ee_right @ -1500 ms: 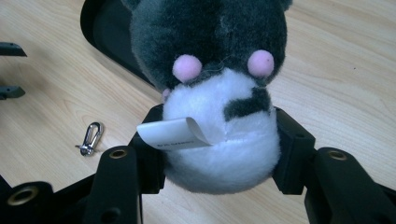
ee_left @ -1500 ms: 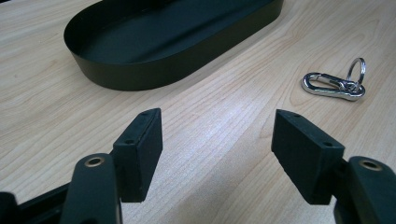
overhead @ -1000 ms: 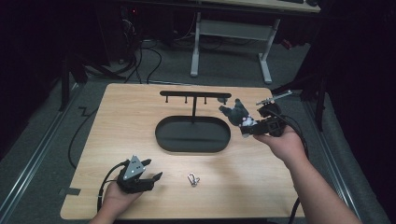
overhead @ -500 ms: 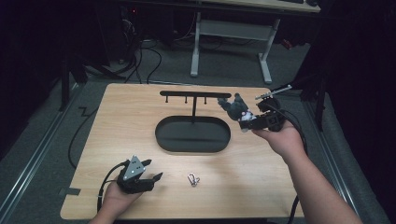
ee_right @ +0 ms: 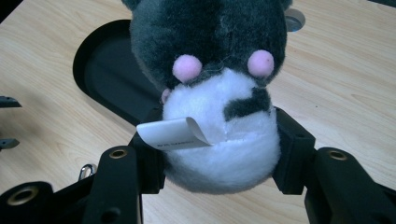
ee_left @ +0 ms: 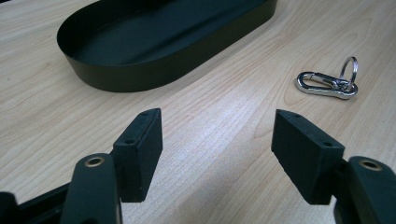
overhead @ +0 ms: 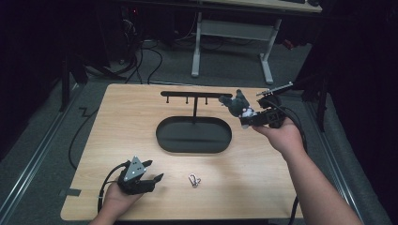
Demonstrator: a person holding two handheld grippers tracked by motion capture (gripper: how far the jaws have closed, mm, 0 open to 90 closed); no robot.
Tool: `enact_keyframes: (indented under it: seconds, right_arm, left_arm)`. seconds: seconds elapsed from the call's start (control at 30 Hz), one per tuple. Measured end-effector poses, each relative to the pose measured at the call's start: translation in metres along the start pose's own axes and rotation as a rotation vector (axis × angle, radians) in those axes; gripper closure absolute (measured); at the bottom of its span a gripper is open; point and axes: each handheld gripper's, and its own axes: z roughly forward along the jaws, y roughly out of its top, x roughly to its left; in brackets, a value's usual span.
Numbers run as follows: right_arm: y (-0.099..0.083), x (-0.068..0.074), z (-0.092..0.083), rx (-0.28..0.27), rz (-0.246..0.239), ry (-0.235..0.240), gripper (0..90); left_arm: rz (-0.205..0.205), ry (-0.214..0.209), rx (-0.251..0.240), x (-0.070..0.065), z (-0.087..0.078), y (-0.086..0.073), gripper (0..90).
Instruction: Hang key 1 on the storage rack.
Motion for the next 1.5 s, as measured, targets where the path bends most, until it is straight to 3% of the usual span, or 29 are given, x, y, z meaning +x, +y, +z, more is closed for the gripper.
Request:
enact_keyframes:
  seconds: [0.33,0.8,1.33,1.5]
  right_arm:
    - [-0.010,-0.011,0.005,0.012,0.023,-0.025,47.7]
    - [-0.030,-0.012,0.044,0.062,0.029,-0.033,47.3]
    - [-0.023,-0.004,0.089,0.092,0.011,-0.041,45.8]
    - [-0.021,-0.002,0.095,0.093,0.001,-0.055,37.0]
  left_arm:
    - [-0.001,-0.002,0.001,0.000,0.000,0.000,34.5]
    - [-0.001,-0.006,0.005,0.000,0.001,-0.001,34.5]
    - [-0.001,-0.011,0.006,0.000,0.001,-0.002,34.5]
    - [0.001,-0.011,0.008,0.000,0.001,-0.002,34.5]
